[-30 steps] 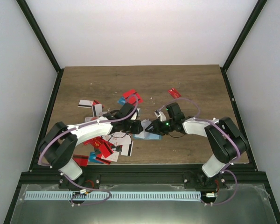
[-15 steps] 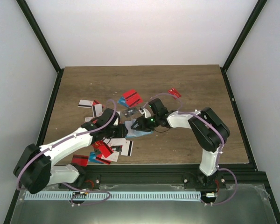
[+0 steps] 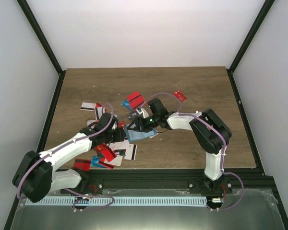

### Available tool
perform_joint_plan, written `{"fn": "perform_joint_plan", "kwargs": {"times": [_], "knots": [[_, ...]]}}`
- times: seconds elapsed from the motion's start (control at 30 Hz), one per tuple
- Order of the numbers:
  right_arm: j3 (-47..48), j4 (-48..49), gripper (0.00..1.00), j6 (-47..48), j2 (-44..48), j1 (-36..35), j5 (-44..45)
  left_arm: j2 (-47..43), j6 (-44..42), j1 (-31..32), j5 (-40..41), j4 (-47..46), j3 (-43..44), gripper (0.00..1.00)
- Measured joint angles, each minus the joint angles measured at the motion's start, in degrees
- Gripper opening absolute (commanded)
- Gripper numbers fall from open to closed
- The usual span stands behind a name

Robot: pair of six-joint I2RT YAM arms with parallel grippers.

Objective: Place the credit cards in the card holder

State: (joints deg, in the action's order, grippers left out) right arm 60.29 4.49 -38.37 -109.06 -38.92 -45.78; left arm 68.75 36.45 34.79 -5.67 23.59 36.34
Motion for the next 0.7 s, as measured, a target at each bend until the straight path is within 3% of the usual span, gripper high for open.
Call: {"fn": "perform_joint_plan", "kwargs": {"times": [0.17,0.37,0.7], "knots": [[0.0,0.7,0.56,0.7,-0.3,0.0,0.4,4.2,0.3,-1.7,0.0,-3.2,0.0,0.35],[-0.3,-2.0,0.49,3.6,2.1,0.5,7.8,12.6,-1.0,-2.2,-0.7,-5.8,3.3,0.25],[-2.6,-4.2,0.42,6.4,3.9,1.0,17.3,25.6,-4.1,-2.3,-2.7,-8.6,11.7,0.22]]}}
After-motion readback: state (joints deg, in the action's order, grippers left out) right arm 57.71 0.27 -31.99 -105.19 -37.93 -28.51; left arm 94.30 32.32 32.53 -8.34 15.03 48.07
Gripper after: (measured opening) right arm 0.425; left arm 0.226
